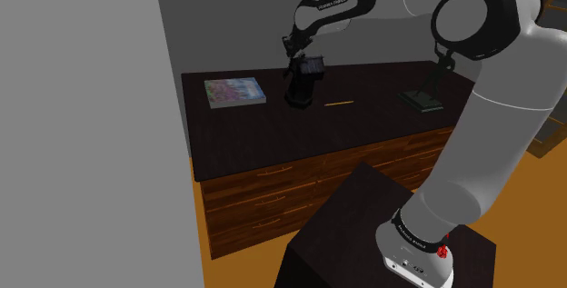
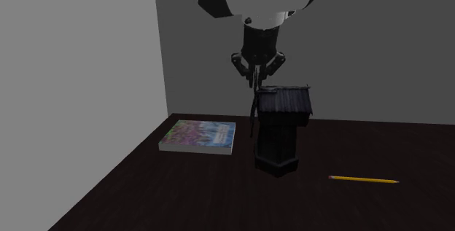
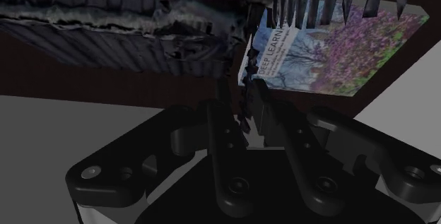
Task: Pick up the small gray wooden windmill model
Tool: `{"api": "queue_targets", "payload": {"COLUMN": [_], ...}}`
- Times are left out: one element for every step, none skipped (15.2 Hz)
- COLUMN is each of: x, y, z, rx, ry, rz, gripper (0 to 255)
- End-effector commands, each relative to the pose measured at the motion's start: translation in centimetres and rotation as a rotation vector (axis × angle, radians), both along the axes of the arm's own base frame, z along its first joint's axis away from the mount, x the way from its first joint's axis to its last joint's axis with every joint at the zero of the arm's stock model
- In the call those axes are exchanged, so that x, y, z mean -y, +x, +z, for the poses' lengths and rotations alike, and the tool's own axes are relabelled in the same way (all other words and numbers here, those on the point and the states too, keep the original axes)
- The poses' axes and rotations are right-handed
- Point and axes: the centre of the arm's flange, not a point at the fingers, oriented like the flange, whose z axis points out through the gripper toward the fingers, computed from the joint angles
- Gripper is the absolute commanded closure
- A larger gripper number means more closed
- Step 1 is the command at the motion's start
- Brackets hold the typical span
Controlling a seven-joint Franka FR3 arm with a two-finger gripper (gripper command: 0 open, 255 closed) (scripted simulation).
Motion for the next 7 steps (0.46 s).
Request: {"api": "queue_targets", "payload": {"x": [0.0,0.0,0.0,0.0,0.0,0.0,0.0], "y": [0.0,0.0,0.0,0.0,0.0,0.0,0.0], "z": [1.2,1.8,2.3,2.8,3.4,3.4,3.4], "rx": [0.003,0.003,0.003,0.003,0.003,0.003,0.003], "ry": [-0.001,-0.001,-0.001,-0.001,-0.001,-0.001,-0.001], "rz": [0.000,0.000,0.000,0.000,0.000,0.000,0.000], "gripper": [255,255,255,255,255,255,255]}}
